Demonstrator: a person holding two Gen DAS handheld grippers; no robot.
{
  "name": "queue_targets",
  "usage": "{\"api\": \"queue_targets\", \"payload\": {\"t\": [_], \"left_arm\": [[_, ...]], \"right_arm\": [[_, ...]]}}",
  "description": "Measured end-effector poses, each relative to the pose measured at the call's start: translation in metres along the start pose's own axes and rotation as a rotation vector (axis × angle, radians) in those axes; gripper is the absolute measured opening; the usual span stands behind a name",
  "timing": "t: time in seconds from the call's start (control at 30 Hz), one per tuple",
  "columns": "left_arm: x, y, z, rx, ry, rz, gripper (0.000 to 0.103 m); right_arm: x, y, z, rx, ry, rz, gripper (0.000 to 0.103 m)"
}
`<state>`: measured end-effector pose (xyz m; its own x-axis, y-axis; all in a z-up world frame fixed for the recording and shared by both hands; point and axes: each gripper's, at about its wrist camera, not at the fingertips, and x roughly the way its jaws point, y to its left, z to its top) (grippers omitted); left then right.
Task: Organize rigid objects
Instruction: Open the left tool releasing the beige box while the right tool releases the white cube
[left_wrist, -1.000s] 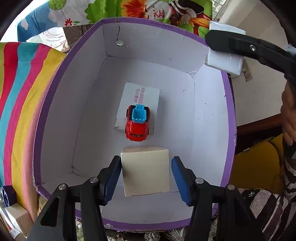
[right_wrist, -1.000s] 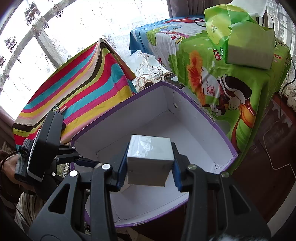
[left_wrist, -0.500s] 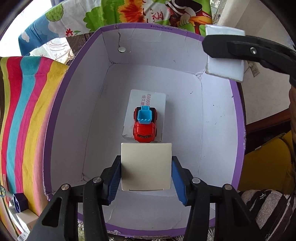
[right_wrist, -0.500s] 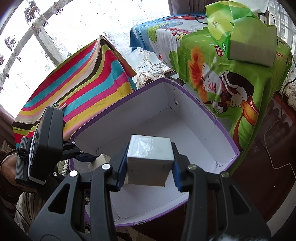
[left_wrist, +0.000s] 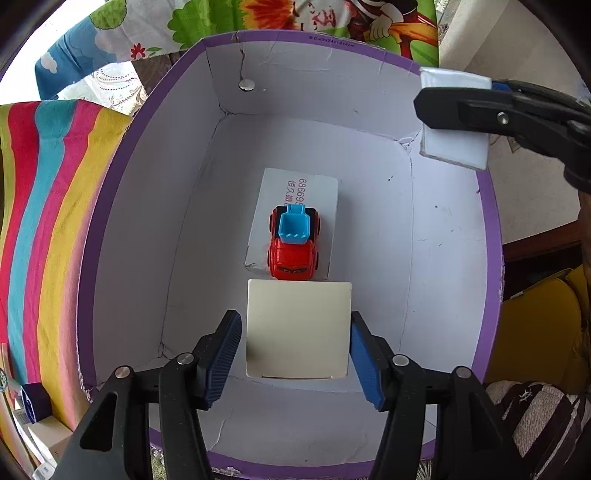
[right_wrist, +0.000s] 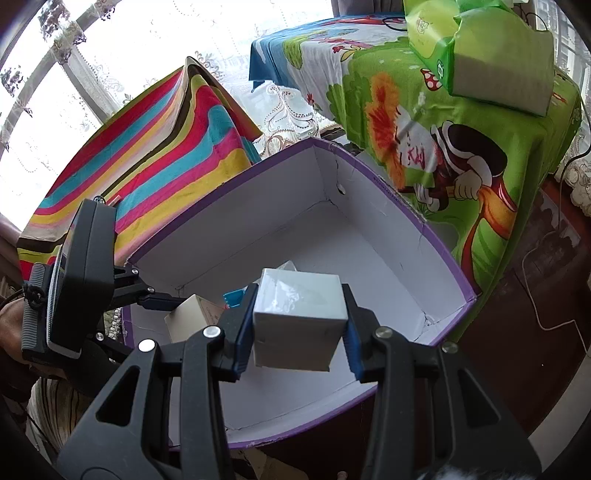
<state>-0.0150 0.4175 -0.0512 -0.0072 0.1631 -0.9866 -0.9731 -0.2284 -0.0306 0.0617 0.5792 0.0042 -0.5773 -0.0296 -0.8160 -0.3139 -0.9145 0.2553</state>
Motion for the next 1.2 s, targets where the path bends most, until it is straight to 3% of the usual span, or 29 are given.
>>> {"api": "queue_targets", "payload": {"t": [0.07, 0.2, 0.27, 0.4, 0.5, 0.6, 0.73, 0.93, 1.1, 1.2], "left_arm": [[-0.007, 0.005, -0.002, -0.019, -0.026, 0.006, 0.075], [-0.032, 0.017, -0.013, -0.080, -0.123, -0.016, 0.077], [-0.053, 0.020, -0.026, -0.154, -0.222, -0.030, 0.077], [-0.111, 0.033, -0.063, -0.346, -0.509, -0.077, 0.077], [-0.139, 0.035, -0.100, -0.454, -0.654, -0.086, 0.078], [-0.142, 0.041, -0.134, -0.513, -0.665, -0.086, 0.078], [-0.128, 0.039, -0.169, -0.604, -0.649, -0.194, 0.078], [-0.107, 0.037, -0.191, -0.681, -0.660, -0.289, 0.078], [-0.113, 0.038, -0.202, -0.696, -0.692, -0.299, 0.078], [-0.124, 0.041, -0.218, -0.702, -0.721, -0.265, 0.078]], "right_arm": [[0.005, -0.002, 0.000, -0.003, 0.013, -0.009, 0.046], [0.016, -0.008, 0.004, 0.003, 0.038, -0.026, 0.046], [0.021, -0.009, 0.007, 0.007, 0.048, -0.031, 0.046], [0.037, -0.010, 0.017, 0.004, 0.080, -0.058, 0.046], [0.048, -0.007, 0.025, -0.008, 0.090, -0.076, 0.046], [0.062, -0.003, 0.032, -0.026, 0.106, -0.076, 0.047], [0.071, 0.001, 0.037, -0.032, 0.119, -0.086, 0.078], [0.035, 0.036, 0.027, -0.148, 0.062, -0.117, 0.079], [0.013, 0.112, -0.010, -0.512, 0.084, -0.155, 0.079], [0.015, 0.138, -0.022, -0.617, 0.134, -0.100, 0.079]]}}
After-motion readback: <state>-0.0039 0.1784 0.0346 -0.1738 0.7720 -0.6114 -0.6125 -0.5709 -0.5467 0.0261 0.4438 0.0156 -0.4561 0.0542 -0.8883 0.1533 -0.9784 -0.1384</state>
